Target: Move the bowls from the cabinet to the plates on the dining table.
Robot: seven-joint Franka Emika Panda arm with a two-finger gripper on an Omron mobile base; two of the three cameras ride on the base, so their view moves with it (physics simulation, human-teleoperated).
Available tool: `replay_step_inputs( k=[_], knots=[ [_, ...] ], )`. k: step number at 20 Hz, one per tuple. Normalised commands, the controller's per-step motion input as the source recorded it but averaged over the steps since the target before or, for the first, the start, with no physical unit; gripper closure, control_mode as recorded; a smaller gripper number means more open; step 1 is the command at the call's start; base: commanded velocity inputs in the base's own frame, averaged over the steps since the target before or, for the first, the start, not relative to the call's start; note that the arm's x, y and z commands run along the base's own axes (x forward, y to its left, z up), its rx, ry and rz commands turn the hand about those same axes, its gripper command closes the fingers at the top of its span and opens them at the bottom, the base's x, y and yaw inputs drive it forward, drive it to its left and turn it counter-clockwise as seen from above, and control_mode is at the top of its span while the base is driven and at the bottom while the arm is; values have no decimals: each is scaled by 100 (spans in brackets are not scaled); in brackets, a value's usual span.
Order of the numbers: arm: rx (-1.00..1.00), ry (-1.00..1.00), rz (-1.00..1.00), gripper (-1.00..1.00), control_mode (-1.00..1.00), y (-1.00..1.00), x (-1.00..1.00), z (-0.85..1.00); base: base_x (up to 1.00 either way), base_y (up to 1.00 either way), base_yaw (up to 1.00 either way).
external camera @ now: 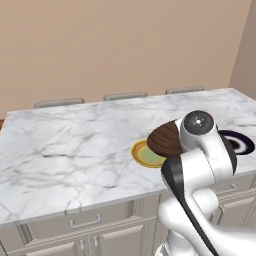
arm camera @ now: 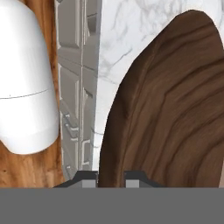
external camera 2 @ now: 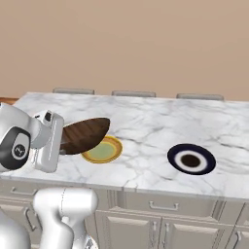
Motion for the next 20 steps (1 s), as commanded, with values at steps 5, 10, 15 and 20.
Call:
replay_step_inputs(
  k=[5, 10, 15, 20],
  knots=[
    [0, 0, 0, 100, 100, 0, 0, 0, 7, 0, -6],
    [0, 0, 0, 100, 100, 0, 0, 0, 0, 0, -4],
    [0, 0, 0, 100, -100, 0, 0, -7, 0, 0, -1],
    [0, -2, -1, 100, -100, 0, 3, -23, 0, 0, 0]
  ],
)
